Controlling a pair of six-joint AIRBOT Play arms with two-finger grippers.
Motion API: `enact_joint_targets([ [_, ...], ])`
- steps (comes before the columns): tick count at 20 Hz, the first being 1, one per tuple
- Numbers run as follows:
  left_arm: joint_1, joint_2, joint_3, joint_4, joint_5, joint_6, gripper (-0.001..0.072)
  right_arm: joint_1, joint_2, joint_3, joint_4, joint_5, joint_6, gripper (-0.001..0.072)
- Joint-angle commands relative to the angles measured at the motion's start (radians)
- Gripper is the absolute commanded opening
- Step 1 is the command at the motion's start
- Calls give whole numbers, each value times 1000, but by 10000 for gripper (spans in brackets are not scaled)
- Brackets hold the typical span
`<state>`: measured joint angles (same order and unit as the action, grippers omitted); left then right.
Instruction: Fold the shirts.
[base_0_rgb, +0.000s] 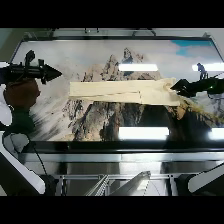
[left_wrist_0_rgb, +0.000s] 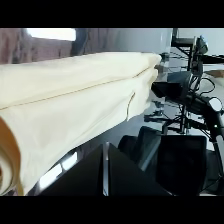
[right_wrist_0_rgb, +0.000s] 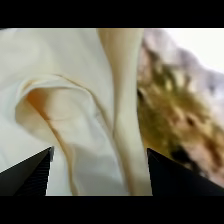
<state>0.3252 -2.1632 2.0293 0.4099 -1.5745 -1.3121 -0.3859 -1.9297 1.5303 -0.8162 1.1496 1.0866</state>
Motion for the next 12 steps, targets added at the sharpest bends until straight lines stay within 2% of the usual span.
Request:
enact_joint_targets([
  [1, -82, 22, 1, 0, 33, 32, 0, 29, -51, 5, -10, 15, 43, 659],
  [2, -118, 19, 0, 21, 51, 32, -1, 44, -59, 5, 28, 15, 32, 658],
  [3, -159, 13, 1, 44, 69, 34, -1, 61, -63, 5, 63, 14, 14, 621],
  [5, -256, -6, 0, 118, 136, 39, -1, 93, -65, 5, 98, 6, 10, 394],
  [7, -355, -37, 0, 169, 217, 28, -2, 108, -65, 11, 115, 8, 17, 26],
  [10, -485, -72, 0, 275, 359, -60, -2, 99, -63, 28, 180, 63, 17, 21],
  [12, -547, -74, 0, 326, 431, -71, -2, 97, -47, 54, 193, 126, 17, 20],
])
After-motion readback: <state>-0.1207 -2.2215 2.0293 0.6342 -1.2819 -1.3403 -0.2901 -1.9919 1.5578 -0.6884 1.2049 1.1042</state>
